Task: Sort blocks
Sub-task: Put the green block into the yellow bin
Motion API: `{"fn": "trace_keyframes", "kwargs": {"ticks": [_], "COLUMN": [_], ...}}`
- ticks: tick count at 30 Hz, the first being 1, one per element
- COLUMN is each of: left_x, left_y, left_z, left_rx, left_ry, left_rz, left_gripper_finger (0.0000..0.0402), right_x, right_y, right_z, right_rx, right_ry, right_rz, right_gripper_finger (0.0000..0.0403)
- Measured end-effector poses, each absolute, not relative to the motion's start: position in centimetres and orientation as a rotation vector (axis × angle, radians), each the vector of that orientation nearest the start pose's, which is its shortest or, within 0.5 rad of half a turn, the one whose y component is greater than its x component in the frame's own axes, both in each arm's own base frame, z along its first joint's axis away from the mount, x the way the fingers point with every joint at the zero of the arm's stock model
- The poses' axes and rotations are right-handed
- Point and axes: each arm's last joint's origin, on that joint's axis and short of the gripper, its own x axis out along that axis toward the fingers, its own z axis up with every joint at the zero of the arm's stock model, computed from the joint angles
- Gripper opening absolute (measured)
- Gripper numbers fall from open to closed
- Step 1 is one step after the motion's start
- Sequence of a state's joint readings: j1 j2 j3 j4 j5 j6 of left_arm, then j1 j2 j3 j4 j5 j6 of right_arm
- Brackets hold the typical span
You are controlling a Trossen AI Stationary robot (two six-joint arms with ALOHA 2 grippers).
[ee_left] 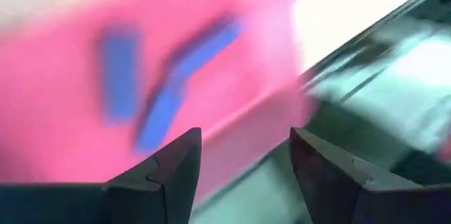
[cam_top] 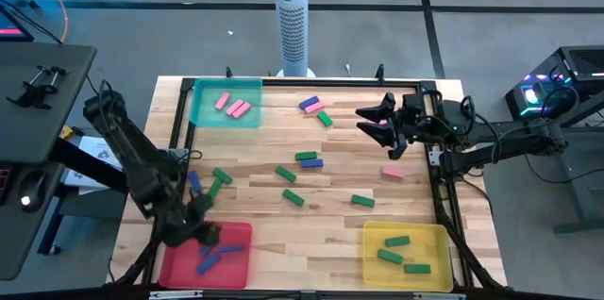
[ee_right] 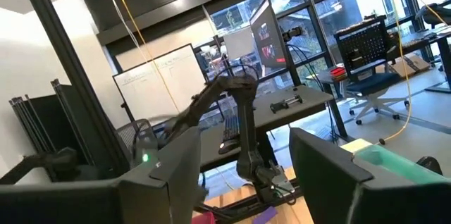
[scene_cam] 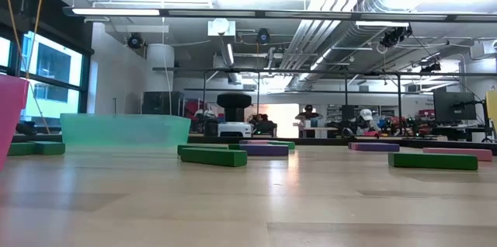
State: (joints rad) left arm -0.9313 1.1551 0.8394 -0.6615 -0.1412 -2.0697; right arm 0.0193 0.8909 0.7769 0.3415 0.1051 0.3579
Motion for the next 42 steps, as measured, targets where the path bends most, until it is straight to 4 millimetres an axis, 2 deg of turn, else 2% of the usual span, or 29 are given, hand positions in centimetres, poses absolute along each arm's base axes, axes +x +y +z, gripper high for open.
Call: {"fn": "trace_keyframes", "kwargs": {"ticks": [3,6,8,12,17,20,22,25,28,32,35,42], "left_x": [14.1,15.3,16.3,18.6,22.1,23.7,24.0,23.4,21.9,19.4,18.1,19.5], "left_y": [-15.4,-13.3,-11.9,-9.0,-5.6,-3.8,-2.9,-2.1,-1.7,-1.4,-1.1,0.1], "left_z": [25.9,26.6,26.7,26.6,26.2,25.2,24.2,22.4,21.0,20.0,19.9,19.0], "left_rx": [-1.298,-1.164,-1.043,-0.824,-0.657,-0.653,-0.676,-0.726,-0.802,-0.940,-0.964,-1.113], "left_ry": [0.811,0.535,0.433,0.403,0.465,0.608,0.737,0.950,1.165,1.381,1.422,1.272], "left_rz": [0.413,0.480,0.537,0.633,0.616,0.518,0.486,0.530,0.685,1.067,1.314,1.270], "left_gripper_finger": [0.0197,0.0194,0.0192,0.0190,0.0190,0.0190,0.0189,0.0182,0.0173,0.0166,0.0166,0.0193], "right_x": [19.9,19.9,19.9,19.9,19.9,19.9,19.9,19.9,20.0,20.0,20.0,20.0], "right_y": [0.1,0.1,0.1,0.1,0.1,0.1,0.1,0.1,0.1,0.1,0.1,0.1], "right_z": [36.0,35.9,35.8,35.8,35.8,35.8,35.8,35.7,35.5,35.4,35.3,35.3], "right_rx": [0.368,0.369,0.368,0.368,0.368,0.378,0.399,0.423,0.451,0.454,0.454,0.428], "right_ry": [-0.217,-0.201,-0.196,-0.194,-0.194,-0.195,-0.194,-0.187,-0.171,-0.152,-0.148,-0.146], "right_rz": [-0.048,-0.051,-0.052,-0.052,-0.053,-0.052,-0.050,-0.049,-0.050,-0.054,-0.055,-0.057], "right_gripper_finger": [0.0197,0.0197,0.0197,0.0197,0.0197,0.0197,0.0197,0.0197,0.0197,0.0197,0.0197,0.0197]}}
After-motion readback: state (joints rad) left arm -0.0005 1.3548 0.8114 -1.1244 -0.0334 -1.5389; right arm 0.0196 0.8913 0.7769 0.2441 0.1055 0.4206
